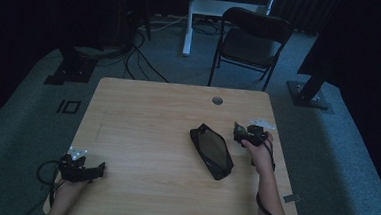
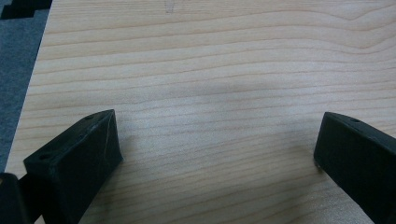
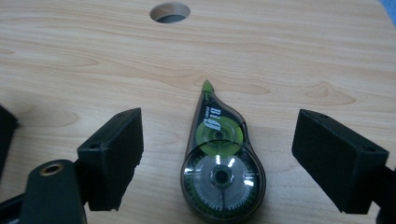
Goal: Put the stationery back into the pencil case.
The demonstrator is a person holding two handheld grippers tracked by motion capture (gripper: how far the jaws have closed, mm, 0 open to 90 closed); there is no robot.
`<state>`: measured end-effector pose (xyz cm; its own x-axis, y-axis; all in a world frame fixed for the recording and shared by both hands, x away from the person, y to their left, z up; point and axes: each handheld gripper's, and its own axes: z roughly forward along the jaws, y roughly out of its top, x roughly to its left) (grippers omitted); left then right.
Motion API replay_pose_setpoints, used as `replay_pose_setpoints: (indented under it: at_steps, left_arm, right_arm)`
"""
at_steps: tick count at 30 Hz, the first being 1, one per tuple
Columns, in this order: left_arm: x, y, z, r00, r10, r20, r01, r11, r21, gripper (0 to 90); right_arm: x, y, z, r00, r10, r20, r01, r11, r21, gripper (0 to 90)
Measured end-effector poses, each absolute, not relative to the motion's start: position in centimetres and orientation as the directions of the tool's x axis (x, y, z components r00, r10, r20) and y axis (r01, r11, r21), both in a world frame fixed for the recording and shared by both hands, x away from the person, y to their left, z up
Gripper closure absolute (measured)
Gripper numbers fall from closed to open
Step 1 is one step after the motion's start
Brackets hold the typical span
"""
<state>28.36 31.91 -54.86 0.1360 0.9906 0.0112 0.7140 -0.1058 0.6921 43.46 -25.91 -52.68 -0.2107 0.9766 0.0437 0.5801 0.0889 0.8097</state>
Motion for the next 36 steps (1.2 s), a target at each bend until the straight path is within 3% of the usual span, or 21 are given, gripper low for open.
replay_pose_setpoints:
  at_steps: [8, 23, 32, 36]
  left_arm:
    - [28.4, 31.9, -54.9, 0.136, 0.991, 0.011, 0.714, -0.106, 0.692, 0.6]
    - [28.4, 31.9, -54.9, 0.136, 0.991, 0.011, 0.714, -0.106, 0.692, 0.6]
    - [28.4, 31.9, -54.9, 0.136, 0.991, 0.011, 0.714, -0.106, 0.692, 0.6]
    - [28.4, 31.9, -54.9, 0.136, 0.991, 0.011, 0.714, -0.106, 0.692, 0.6]
  right_arm:
    - [44.5, -25.9, -53.7, -0.193, 0.980, 0.038, 0.600, 0.088, 0.795, 16.5]
    - [45.7, -25.9, -54.6, -0.181, 0.983, 0.018, 0.635, 0.103, 0.765, 25.2]
    - [45.8, -25.7, -54.9, -0.223, 0.975, -0.020, 0.634, 0.160, 0.757, 41.8]
    - [45.8, -25.7, -54.8, -0.222, 0.975, -0.005, 0.638, 0.149, 0.755, 44.2]
